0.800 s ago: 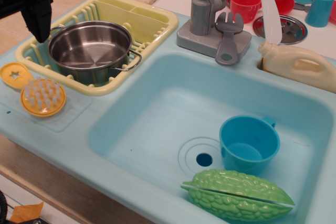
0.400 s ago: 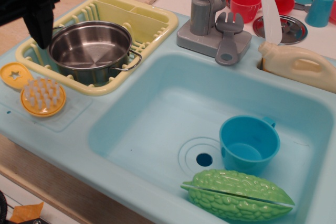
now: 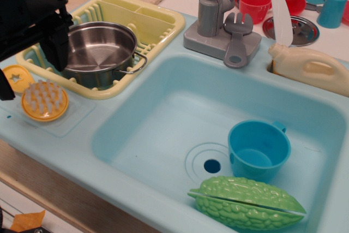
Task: Put brush into pot or pan
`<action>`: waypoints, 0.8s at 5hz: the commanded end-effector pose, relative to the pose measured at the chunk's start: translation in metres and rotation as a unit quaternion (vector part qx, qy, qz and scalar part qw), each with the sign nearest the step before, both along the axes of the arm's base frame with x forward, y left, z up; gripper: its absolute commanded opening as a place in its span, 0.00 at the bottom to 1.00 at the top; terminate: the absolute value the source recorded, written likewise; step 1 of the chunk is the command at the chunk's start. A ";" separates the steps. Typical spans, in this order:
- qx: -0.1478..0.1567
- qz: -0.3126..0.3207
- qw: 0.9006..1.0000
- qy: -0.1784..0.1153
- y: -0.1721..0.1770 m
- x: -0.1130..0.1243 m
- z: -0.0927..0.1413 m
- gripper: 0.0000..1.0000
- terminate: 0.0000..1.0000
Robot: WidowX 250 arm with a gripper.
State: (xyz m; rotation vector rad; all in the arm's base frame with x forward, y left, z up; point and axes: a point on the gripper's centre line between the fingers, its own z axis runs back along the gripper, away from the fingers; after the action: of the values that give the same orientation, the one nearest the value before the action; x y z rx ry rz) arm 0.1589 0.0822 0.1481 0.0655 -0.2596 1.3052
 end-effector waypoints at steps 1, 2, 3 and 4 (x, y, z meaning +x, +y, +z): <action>-0.014 0.004 1.000 0.004 0.006 -0.002 -0.009 1.00 0.00; -0.026 0.002 1.000 0.000 0.009 -0.003 -0.016 1.00 0.00; -0.038 0.008 0.999 -0.008 0.009 -0.005 -0.025 1.00 0.00; -0.043 0.010 0.999 -0.014 0.007 -0.003 -0.032 0.00 0.00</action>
State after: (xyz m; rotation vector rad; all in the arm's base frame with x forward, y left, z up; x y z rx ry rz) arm 0.1525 0.0881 0.1180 -0.0126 -0.2198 1.3423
